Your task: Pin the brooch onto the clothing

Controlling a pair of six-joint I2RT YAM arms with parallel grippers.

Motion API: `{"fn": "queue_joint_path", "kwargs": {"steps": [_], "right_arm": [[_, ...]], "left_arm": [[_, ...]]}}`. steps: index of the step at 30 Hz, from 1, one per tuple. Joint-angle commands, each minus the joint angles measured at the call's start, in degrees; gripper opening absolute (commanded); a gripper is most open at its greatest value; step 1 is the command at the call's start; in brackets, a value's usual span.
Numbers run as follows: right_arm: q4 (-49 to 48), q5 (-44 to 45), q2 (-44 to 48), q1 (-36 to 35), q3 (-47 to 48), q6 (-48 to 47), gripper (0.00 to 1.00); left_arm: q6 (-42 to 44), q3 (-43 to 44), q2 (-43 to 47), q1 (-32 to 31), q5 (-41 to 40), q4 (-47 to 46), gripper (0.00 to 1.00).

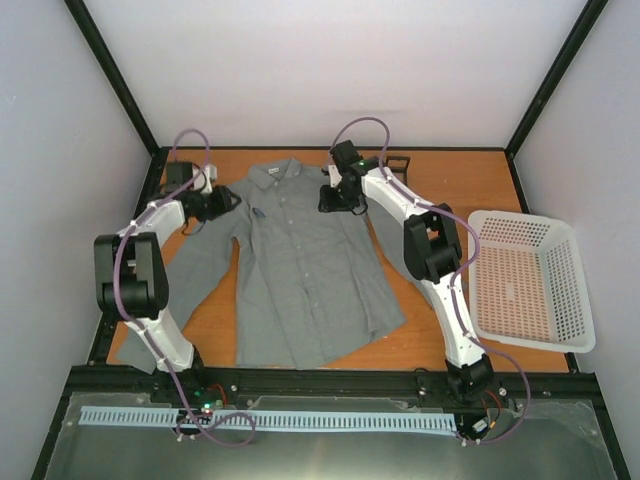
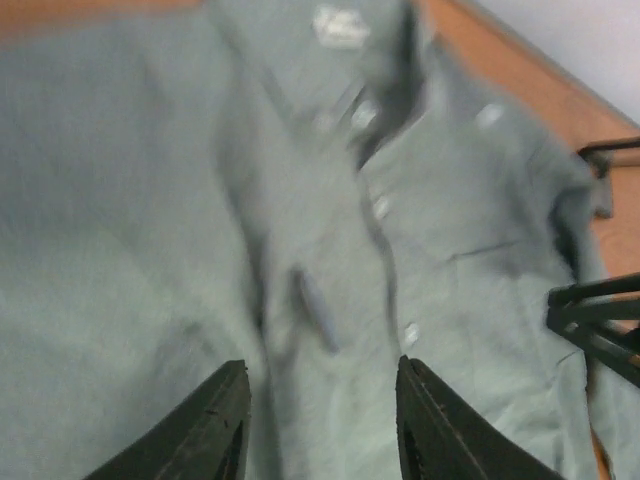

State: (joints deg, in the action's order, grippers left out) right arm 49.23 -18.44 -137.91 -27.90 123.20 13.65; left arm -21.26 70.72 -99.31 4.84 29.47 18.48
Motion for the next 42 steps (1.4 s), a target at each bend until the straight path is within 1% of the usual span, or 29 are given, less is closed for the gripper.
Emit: {"fn": "queue_joint_path", "kwargs": {"steps": [1, 2, 3, 5, 8, 12, 15, 17, 19, 21, 23, 27, 29, 31, 32, 34, 36, 38, 40, 42], "right_arm": [[-1.02, 3.61, -2.51, 1.59, 1.48, -1.65, 0.39], [-0.35, 4.34, -3.72, 1.80, 2.49, -1.69, 0.39], [0.27, 5.30, -4.59, 2.07, 3.74, -1.55, 0.39], [-0.01, 6.55, -5.48, 2.76, 3.33, -1.50, 0.40], [-0.64, 7.79, -6.29, 3.86, 0.89, -2.04, 0.40], [-1.59, 9.46, -7.57, 5.59, -2.23, -3.51, 0.40], [-0.29, 10.12, -8.69, 7.06, -1.13, -4.68, 0.41], [2.11, 8.57, -8.78, 7.11, 1.36, -5.50, 0.41], [3.97, 5.34, -7.55, 6.93, 4.47, -5.67, 0.41], [5.29, 3.60, -4.75, 6.58, 4.80, -5.20, 0.43], [5.41, 1.23, 0.40, 6.19, 2.64, -4.88, 0.46], [2.65, -5.63, 9.83, 4.41, -11.69, -4.94, 0.53], [-0.33, -9.43, 15.19, 3.14, -21.22, -4.04, 0.54], [-5.52, -13.10, 21.34, 2.37, -32.90, -1.86, 0.54], [-8.17, -13.52, 24.46, 2.25, -40.21, -0.20, 0.54], [-12.11, -12.16, 30.58, 2.19, -49.84, 1.04, 0.54], [-13.56, -9.27, 34.90, 2.22, -56.53, 1.23, 0.53], [-15.16, -8.04, 38.44, 2.39, -62.32, 2.01, 0.50], [-17.43, -8.05, 40.67, 2.48, -67.47, 3.19, 0.46], [-19.00, -6.95, 42.54, 2.69, -71.92, 4.09, 0.45]], "left_arm": [[0.75, -5.18, -6.50, 0.43, 2.65, -1.69, 0.36], [0.44, -5.67, -7.27, 0.41, 2.39, -2.91, 0.33], [0.32, -6.13, -8.10, 0.55, 2.30, -4.43, 0.33], [0.20, -6.44, -10.87, 1.69, 2.80, -6.90, 0.33], [-1.11, -5.79, -15.09, 5.62, 2.74, -4.96, 0.28], [0.11, -8.02, -14.01, 10.97, 0.03, -4.27, 0.30], [3.09, -6.07, -14.95, 12.28, -1.13, -1.39, 0.29], [4.63, -4.99, -14.13, 12.21, -0.94, 0.08, 0.31], [4.93, -4.81, -11.34, 12.21, -3.04, 2.03, 0.32], [4.89, -5.27, -7.43, 12.21, -4.63, 3.85, 0.34], [5.26, -6.85, -2.94, 11.73, -4.17, 4.53, 0.39], [4.87, -10.23, 5.41, 6.46, -5.19, 7.32, 0.45], [1.74, -14.02, 9.77, 2.99, -2.29, 6.89, 0.47], [-1.76, -18.66, 14.19, -0.32, 1.25, 5.17, 0.47], [-2.87, -20.76, 15.77, -2.40, 2.50, 4.72, 0.47], [-4.65, -24.52, 18.12, -5.98, 4.74, 4.05, 0.47], [-5.28, -27.88, 20.33, -8.97, 5.73, 4.22, 0.46], [-6.55, -31.49, 22.05, -10.52, 6.48, 4.33, 0.46], [-10.23, -35.26, 23.78, -10.64, 6.21, 5.54, 0.46], [-14.86, -37.36, 24.54, -10.64, 4.79, 6.96, 0.43]]}}
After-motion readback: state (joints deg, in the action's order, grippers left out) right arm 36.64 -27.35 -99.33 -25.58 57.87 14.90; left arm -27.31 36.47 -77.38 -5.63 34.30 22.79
